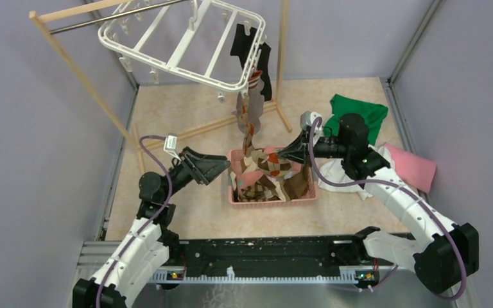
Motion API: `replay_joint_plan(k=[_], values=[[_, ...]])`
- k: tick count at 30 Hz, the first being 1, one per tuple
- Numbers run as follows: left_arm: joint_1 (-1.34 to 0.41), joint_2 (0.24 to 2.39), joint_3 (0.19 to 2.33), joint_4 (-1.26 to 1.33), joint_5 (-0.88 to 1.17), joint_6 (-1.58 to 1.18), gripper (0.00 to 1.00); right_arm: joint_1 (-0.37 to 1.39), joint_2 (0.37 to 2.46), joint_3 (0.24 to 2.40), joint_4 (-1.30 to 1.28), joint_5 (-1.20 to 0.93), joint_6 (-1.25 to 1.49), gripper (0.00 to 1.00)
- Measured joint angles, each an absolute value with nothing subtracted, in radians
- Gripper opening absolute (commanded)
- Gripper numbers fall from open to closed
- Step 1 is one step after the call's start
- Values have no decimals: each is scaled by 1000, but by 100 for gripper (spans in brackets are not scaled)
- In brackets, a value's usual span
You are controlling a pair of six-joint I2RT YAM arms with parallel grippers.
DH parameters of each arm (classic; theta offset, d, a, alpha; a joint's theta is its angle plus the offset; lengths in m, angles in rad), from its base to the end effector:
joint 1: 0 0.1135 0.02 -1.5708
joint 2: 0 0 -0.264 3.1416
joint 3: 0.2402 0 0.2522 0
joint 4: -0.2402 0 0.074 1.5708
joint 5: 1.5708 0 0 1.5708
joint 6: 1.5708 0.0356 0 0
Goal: Clip the socks to the hanger
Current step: Pick up the sock from the bin, then adjust the sock.
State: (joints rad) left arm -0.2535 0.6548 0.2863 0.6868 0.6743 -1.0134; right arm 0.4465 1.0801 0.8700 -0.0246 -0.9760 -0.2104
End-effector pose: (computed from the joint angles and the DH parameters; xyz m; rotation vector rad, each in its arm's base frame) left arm 0.1468 -0.0610 0.2739 0.1058 1.4817 -1.4715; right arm 0.2029 0.1298 0.3321 -1.2058 1.3607 1.0398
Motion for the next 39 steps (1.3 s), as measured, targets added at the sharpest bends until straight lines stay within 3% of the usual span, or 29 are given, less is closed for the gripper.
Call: replay_joint_plan(k=[9,19,26,33,39], values=[[-409,767,286,570,549,-1356,99,447,1075,816,199,-1000,-33,0],[-566,926,334,581,393,-1620,99,491,1087,816,304,-1014,-6,0],[-585,966,360,589,330,-1706,97,512,1091,816,300,-1018,-57,0],[-587,958,361,590,289,-1730,84,551,1098,816,276,-1019,-97,0],[-595,968,368,592,290,-1732,54,582,1108,811,273,-1019,-120,0]])
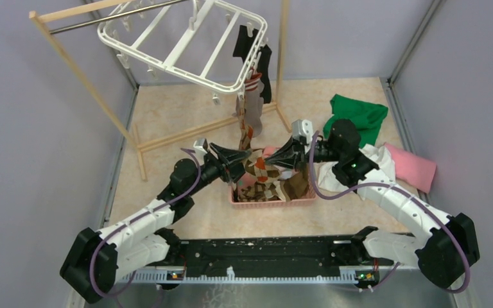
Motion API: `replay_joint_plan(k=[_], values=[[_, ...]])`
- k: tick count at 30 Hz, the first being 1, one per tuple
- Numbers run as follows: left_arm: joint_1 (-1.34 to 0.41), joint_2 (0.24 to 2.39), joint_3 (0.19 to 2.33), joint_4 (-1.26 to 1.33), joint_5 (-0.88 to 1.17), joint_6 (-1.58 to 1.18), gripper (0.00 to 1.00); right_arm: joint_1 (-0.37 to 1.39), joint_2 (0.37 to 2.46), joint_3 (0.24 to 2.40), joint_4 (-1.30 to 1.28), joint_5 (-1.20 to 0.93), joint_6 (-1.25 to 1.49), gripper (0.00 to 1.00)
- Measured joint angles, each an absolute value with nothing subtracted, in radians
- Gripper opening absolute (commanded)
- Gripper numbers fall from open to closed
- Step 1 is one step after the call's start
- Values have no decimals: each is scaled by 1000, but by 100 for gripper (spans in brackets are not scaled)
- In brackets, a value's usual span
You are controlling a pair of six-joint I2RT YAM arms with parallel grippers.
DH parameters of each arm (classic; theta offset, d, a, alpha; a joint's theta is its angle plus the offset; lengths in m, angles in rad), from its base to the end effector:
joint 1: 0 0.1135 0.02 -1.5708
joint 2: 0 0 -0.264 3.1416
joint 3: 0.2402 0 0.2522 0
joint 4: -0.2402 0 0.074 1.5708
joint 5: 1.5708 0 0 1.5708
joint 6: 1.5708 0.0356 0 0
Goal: Clip the socks to the hanger
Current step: Adjust the sock.
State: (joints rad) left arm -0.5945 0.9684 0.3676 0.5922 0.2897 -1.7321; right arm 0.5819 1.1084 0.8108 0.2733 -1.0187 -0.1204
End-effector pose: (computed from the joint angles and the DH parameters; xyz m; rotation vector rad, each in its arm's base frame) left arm 0.1720 -0.1286 0.2411 -0.8267 1.8257 -1.9202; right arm 0.1894 0.1609 0.3331 -1.2854 1.1287 1.1519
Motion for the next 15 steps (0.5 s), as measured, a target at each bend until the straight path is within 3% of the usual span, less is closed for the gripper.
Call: replay_joint_plan(k=[3,6,13,15], values=[[-596,978,373,597,290,-1723,23,582,1108,811,268,-1018,-132,0],[-596,985,373,610,295,-1717,0,583,1108,801,252,-1016,-152,0],[-596,985,372,632,308,-1608,0,583,1102,759,177,-1012,-184,0],[-596,957,372,616,305,-1529,0,583,1094,759,150,-1010,-196,12]])
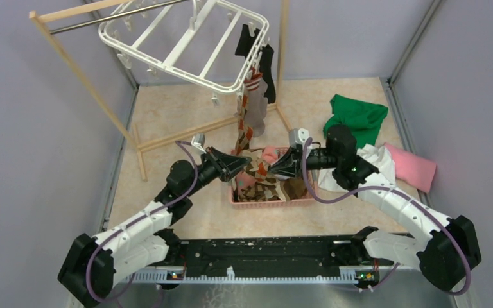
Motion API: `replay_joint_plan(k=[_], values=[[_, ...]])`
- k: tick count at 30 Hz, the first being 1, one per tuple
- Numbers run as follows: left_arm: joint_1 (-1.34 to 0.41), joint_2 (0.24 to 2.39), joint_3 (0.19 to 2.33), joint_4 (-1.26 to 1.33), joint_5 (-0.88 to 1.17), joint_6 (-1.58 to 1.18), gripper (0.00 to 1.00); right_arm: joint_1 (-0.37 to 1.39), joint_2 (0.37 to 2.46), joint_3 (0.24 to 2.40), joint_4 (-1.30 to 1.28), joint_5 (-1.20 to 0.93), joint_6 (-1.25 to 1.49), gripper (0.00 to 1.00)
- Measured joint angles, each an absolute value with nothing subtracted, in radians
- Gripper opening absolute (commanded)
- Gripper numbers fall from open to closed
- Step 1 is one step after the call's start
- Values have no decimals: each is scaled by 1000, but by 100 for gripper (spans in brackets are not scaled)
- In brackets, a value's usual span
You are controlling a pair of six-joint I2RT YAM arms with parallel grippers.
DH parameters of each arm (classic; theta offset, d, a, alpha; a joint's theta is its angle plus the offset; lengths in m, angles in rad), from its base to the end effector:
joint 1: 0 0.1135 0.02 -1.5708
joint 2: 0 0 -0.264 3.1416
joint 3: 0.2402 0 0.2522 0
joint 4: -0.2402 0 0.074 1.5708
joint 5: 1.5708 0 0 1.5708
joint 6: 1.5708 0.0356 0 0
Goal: Clip the socks to the hanger
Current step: Adjust the sock.
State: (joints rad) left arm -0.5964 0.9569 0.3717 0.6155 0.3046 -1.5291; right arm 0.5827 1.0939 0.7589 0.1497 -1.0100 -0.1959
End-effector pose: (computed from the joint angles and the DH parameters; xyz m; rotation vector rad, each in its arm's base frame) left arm 0.1704 -0.1286 0.2473 -0.5769 1.8045 -1.8249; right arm 0.1848 0.1579 0.3070 -1.3228 1.2356 1.1550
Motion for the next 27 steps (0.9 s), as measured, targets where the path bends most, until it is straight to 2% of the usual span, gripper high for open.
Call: replay_joint_plan(k=[3,7,11,16,24,26,27], values=[[-596,873,373,570,301,-1322,0,579,1069,741,136,-1009,-201,38],[-596,762,424,427,338,-926,0,550,1045,675,192,-1020,-111,54],[-596,712,528,259,439,-504,0,516,1044,608,303,-1021,31,63],[-596,724,670,37,596,4,0,509,1048,569,459,-987,213,64],[-596,772,756,-151,749,463,0,508,1077,569,603,-955,360,67],[-596,796,775,-175,779,519,0,512,1077,569,614,-962,355,75],[-596,807,783,-183,794,537,0,516,1077,569,618,-966,346,92]])
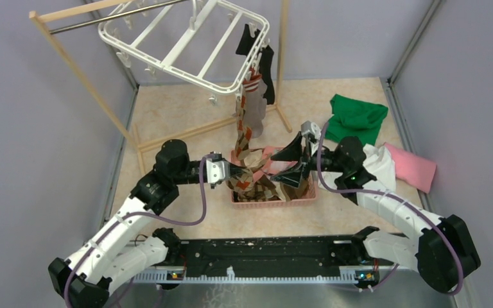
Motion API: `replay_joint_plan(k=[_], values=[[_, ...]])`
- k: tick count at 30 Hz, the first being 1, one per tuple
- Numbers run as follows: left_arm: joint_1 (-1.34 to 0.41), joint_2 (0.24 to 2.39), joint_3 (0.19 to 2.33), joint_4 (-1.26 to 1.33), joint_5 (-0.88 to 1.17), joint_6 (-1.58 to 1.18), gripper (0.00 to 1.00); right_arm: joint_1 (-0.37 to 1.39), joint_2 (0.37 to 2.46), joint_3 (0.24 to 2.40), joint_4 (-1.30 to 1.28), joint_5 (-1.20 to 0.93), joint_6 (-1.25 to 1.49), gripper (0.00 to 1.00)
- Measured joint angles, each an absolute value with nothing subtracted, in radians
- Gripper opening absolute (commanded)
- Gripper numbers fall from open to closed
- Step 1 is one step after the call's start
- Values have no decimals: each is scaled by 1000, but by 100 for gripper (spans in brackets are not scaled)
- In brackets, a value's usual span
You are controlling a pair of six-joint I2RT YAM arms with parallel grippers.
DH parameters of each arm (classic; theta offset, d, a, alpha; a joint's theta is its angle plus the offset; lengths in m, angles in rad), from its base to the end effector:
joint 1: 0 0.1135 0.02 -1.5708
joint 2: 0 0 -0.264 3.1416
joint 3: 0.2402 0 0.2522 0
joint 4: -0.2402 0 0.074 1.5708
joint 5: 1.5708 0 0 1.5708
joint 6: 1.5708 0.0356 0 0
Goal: Clip the socks to the hanger
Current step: Adjust the sock.
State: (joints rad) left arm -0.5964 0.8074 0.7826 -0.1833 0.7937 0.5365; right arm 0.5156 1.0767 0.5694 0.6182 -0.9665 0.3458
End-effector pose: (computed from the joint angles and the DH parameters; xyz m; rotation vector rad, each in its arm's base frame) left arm 0.1352 -0.1225 0.3377 1.3836 1.1114 -0.7447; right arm 0.1871 0.1397 0.2898 -0.9681 1.3697 1.3649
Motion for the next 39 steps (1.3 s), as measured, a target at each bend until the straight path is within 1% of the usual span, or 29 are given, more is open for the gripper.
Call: replay_joint_plan(k=[1,2,5,12,18,22,25,27,28,30,31,36,39], values=[[-596,817,788,-187,806,554,0,522,1077,569,621,-974,329,98],[-596,823,791,-190,819,567,0,529,1077,570,621,-985,300,98],[-596,828,801,-205,845,591,0,540,1077,575,600,-1011,182,98],[-596,812,823,-203,889,598,0,541,1083,644,421,-1029,-118,98],[-596,759,818,-175,901,562,0,541,1096,647,379,-997,-165,98],[-596,714,793,-141,902,531,0,541,1101,649,385,-989,-152,92],[-596,695,765,-107,902,502,0,541,1105,649,429,-1003,-109,82],[-596,688,746,-82,902,485,0,542,1107,649,481,-1019,-76,73],[-596,684,733,-65,902,473,0,545,1107,649,506,-1026,-58,66],[-596,677,713,-41,901,455,0,554,1107,649,544,-1039,-33,48],[-596,672,704,-29,901,444,0,561,1108,649,559,-1049,-20,36],[-596,648,675,26,900,408,0,568,1113,653,545,-1092,-37,0],[-596,630,648,56,896,391,0,568,1121,678,471,-1116,-84,0]])
